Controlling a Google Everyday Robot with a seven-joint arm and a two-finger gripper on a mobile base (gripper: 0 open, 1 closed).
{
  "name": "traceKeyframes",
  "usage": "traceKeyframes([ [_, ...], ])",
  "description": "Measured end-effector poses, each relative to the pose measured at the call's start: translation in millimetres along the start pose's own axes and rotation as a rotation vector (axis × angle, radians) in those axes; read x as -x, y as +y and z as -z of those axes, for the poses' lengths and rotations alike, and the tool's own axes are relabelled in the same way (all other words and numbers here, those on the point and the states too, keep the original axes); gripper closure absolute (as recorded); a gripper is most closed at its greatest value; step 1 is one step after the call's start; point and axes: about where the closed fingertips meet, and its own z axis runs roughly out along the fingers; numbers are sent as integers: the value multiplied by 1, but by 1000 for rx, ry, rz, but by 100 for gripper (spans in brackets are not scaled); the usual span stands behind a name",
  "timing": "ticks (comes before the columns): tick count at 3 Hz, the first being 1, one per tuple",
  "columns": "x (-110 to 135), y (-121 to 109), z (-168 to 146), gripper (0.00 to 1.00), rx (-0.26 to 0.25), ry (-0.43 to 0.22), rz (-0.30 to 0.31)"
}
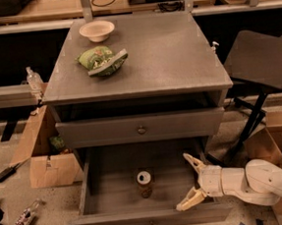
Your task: Pick orange can from middle drawer and place on counter
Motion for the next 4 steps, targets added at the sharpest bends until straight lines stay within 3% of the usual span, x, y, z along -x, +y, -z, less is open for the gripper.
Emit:
traceKeyframes([
  [1, -5, -23, -37, 0, -10, 11, -16],
  [2, -4, -25, -38, 0, -12, 14, -17],
  [4, -20, -51, -99, 0, 77, -49, 59],
])
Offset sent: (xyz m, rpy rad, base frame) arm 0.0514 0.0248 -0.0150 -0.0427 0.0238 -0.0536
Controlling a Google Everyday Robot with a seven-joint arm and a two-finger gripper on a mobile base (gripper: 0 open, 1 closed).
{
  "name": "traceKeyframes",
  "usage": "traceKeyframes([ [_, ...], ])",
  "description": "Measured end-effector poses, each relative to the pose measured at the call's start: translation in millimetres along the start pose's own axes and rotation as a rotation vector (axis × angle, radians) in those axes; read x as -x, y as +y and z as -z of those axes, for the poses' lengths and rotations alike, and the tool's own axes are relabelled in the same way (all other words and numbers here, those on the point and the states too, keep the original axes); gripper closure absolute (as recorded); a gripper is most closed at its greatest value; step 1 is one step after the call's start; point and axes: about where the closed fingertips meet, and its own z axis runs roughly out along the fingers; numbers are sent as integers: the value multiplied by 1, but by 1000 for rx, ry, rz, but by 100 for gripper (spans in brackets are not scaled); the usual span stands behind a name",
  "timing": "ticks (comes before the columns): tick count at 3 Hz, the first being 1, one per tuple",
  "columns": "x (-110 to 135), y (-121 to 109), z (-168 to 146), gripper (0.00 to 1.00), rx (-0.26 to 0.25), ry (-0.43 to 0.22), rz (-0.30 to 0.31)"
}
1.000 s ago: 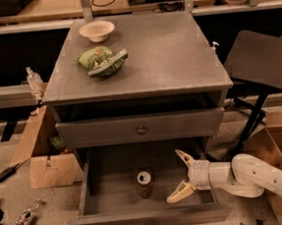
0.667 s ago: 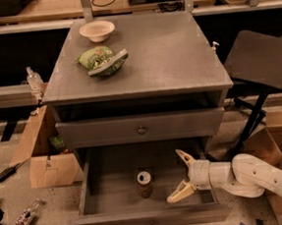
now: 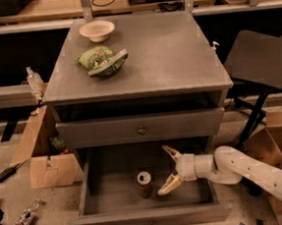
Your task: Pick orange can from middle drawer and place on counter
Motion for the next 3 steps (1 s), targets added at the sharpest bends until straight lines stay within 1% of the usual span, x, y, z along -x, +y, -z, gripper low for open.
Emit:
traceKeyframes([
  [1, -14, -12, -26, 0, 39, -34, 26],
  [2, -31, -6, -52, 0, 89, -44, 14],
  [3, -37, 13, -77, 2, 149, -12, -11],
])
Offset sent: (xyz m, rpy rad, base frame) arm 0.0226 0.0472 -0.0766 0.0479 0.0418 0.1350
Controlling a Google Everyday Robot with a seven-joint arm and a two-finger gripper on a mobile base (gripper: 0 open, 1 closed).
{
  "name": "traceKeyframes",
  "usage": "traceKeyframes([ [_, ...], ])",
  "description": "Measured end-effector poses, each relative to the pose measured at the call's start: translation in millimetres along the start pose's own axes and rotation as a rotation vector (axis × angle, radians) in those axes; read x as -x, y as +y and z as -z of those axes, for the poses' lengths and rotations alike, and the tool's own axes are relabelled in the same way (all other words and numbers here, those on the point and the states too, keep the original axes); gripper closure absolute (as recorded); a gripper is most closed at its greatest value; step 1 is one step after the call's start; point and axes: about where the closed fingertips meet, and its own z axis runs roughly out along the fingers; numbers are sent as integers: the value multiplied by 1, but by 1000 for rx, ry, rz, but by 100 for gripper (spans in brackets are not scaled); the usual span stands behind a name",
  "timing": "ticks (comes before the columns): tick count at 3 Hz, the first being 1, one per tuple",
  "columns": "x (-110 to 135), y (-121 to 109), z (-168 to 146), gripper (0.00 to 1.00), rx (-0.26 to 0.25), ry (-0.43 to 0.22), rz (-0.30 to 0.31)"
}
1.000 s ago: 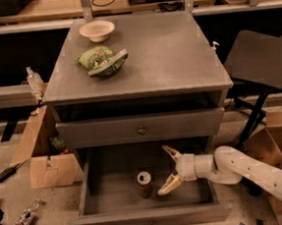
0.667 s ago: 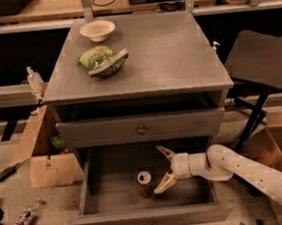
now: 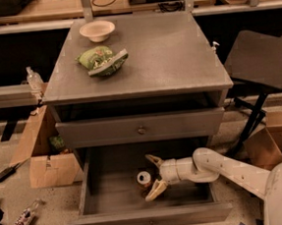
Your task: Pick orange can from middle drawer and place on counter
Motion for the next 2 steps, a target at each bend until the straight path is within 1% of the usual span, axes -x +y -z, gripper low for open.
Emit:
traceKeyframes([
  [1, -5, 13, -15, 24, 41, 24, -43],
  [2, 9, 28, -23, 55, 83, 30, -82],
])
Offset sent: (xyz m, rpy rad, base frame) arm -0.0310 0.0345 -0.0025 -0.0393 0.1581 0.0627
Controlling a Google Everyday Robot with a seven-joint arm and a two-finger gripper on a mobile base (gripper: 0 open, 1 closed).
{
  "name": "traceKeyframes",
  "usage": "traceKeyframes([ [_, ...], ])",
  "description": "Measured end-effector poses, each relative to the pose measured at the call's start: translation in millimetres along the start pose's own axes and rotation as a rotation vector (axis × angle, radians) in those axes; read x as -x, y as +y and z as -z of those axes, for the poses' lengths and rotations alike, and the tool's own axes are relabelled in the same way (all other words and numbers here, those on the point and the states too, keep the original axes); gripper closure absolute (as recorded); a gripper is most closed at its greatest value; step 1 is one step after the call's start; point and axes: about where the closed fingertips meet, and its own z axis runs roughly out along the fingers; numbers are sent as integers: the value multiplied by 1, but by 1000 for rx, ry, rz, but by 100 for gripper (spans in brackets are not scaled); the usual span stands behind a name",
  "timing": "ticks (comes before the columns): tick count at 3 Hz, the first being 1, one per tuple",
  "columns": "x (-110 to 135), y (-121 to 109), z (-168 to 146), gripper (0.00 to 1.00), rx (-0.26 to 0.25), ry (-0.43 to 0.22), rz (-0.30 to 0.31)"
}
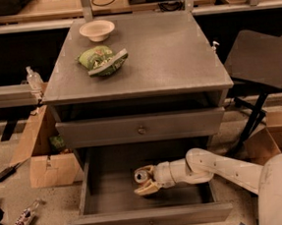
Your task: Pick orange can from middle drawer and place on counter
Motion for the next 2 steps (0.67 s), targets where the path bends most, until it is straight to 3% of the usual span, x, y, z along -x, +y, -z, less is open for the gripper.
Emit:
traceKeyframes([
  [1, 16, 10, 7, 78, 1, -18, -11],
  [2, 93, 33, 72, 100, 23, -95, -9],
])
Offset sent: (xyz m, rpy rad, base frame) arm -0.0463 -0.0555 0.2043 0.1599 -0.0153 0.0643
